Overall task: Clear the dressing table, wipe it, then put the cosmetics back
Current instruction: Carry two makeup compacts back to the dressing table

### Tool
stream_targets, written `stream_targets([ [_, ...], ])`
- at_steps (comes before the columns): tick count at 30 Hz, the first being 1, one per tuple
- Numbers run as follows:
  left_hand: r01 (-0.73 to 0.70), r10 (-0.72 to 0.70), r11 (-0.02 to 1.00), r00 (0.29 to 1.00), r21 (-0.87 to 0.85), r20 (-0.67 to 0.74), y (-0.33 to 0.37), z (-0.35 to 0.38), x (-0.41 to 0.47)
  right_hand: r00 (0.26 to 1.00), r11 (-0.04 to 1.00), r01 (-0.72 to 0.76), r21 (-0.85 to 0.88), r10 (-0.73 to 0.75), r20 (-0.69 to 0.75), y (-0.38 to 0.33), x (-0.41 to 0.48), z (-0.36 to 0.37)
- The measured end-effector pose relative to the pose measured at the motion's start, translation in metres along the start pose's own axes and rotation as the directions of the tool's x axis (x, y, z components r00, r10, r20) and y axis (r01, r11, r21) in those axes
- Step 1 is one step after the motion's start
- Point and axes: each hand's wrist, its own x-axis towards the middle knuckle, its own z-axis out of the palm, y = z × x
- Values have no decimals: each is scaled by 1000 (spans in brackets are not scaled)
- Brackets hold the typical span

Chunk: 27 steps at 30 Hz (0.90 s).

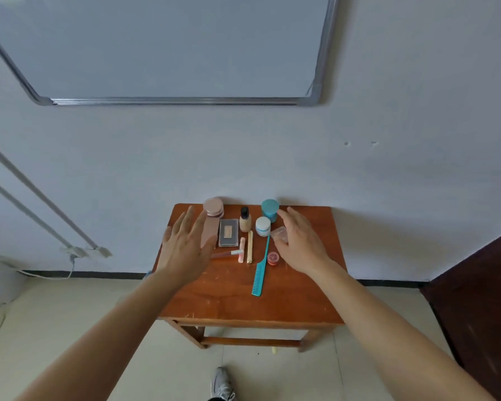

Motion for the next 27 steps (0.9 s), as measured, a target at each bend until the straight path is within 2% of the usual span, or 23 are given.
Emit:
stream_targets([
  [4, -10, 11, 1000, 996, -14, 93, -37, 17, 53, 992, 994, -105, -1, 105, 76, -12, 43, 32],
  [8, -29, 28, 1000, 976, 2, 217, -57, 42, 86, 980, 990, -141, -17, 142, 139, -12, 70, 66],
  [13, -60, 62, 998, 931, -15, 360, -76, 83, 109, 926, 996, -86, -11, 84, 367, -14, 99, 107],
  [16, -94, 91, 995, 900, -14, 426, -85, 108, 120, 898, 999, -48, 9, 39, 438, -14, 113, 134],
  [20, -143, 124, 990, 856, 0, 502, -100, 136, 124, 899, 1000, 5, 7, -8, 437, -18, 121, 166],
  [23, -181, 143, 983, 843, 22, 519, -112, 150, 119, 907, 996, 56, -72, -20, 422, -20, 122, 193],
  [27, -55, 46, 998, 891, 6, 452, -124, 150, 109, 926, 978, 43, -203, 37, 375, -31, 117, 221],
])
